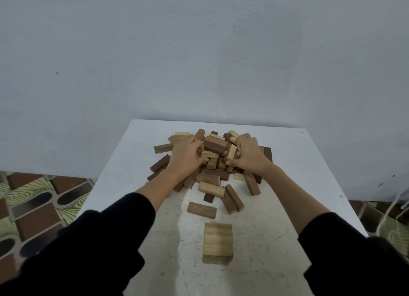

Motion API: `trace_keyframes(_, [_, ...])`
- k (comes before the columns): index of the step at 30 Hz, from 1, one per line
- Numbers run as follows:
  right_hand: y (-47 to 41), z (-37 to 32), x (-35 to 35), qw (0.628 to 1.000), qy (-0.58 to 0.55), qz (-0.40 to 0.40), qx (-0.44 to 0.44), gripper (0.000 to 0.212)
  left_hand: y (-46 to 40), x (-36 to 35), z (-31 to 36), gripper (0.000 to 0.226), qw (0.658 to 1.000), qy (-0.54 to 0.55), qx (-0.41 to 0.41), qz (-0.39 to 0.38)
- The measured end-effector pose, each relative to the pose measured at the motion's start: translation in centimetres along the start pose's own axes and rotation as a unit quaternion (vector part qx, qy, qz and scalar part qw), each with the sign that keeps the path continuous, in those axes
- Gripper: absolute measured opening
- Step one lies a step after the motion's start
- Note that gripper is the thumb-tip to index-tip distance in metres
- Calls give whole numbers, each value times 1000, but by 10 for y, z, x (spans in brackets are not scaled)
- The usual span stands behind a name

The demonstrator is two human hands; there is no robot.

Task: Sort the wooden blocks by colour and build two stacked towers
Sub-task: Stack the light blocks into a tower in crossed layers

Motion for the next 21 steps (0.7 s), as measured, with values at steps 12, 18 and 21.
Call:
trace_keyframes(12, [7, -11, -1, 999, -29, 24, 8, 53, 21, -3, -7, 12, 987, 161, -14, -2])
trace_keyframes(18, [42, -65, -4, 996, -64, 5, 65, 51, 70, -2, -29, 38, 976, 201, 74, -22])
trace_keyframes(21, [61, -112, -22, 994, -21, -62, 91, 46, 100, 1, -39, 26, 959, 267, 99, -12])
Point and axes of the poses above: each hand's wrist, its own y-axis away from the middle knuckle, its own x-axis out of the back of the hand, z = x × y, the point moved 5 cm from there along -y, towards the middle knuckle, and after that the axes turned 11 degrees about -z, right-handed, at the moved point
